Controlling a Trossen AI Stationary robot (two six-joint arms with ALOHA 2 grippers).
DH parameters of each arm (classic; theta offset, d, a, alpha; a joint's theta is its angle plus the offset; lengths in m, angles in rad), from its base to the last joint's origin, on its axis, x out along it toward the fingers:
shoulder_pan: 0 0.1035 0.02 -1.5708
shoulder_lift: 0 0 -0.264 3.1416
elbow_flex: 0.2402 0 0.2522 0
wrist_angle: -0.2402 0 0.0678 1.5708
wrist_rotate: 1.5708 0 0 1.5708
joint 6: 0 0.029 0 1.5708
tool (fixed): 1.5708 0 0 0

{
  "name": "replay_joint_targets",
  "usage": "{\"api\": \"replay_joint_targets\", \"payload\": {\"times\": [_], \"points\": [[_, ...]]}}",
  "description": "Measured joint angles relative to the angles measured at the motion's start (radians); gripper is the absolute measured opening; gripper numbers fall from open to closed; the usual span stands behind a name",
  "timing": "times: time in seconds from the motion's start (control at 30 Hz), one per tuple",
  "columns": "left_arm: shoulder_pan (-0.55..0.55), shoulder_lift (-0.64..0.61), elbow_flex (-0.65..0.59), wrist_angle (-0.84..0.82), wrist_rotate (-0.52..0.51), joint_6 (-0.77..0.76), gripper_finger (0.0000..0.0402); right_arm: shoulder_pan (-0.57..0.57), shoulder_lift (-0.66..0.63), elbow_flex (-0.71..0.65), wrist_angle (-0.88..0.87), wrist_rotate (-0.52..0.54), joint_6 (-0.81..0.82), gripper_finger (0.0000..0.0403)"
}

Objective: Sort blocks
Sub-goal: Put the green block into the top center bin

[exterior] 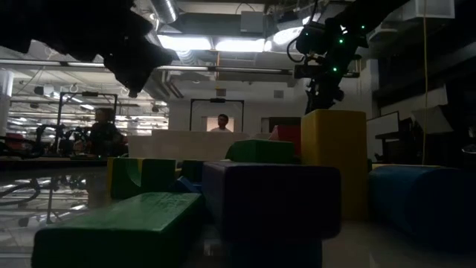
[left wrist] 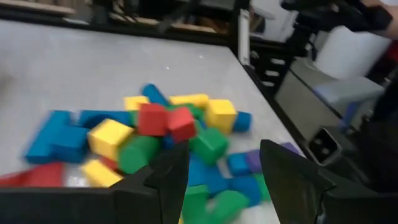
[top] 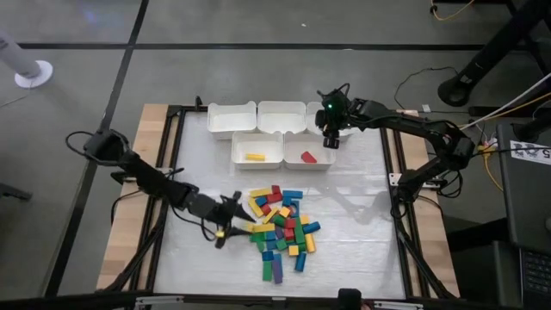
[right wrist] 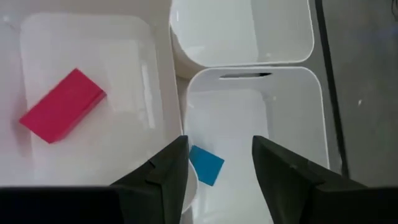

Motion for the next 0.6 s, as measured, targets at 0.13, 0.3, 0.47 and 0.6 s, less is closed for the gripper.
{"api": "replay_joint_targets", "payload": {"times": [0.13, 0.3, 0.47, 0.6], "points": [[-0.054, 0.069, 0.056, -0.046, 0.0, -0.047, 0.0183, 0.0, 0.0, 0.0, -0.001, 0.0, 0.059, 0.0179], [-0.084, 0.146, 0.132, -0.108, -0.001, -0.023, 0.0183, 0.0, 0.0, 0.0, -0.002, -0.002, 0.086, 0.0179], [-0.073, 0.233, 0.221, -0.131, -0.002, 0.224, 0.0183, 0.0, 0.0, 0.0, -0.003, -0.009, 0.087, 0.0179], [-0.061, 0.287, 0.305, -0.312, -0.001, 0.372, 0.0183, 0.0, 0.0, 0.0, -0.004, -0.029, 0.12, 0.0179]]}}
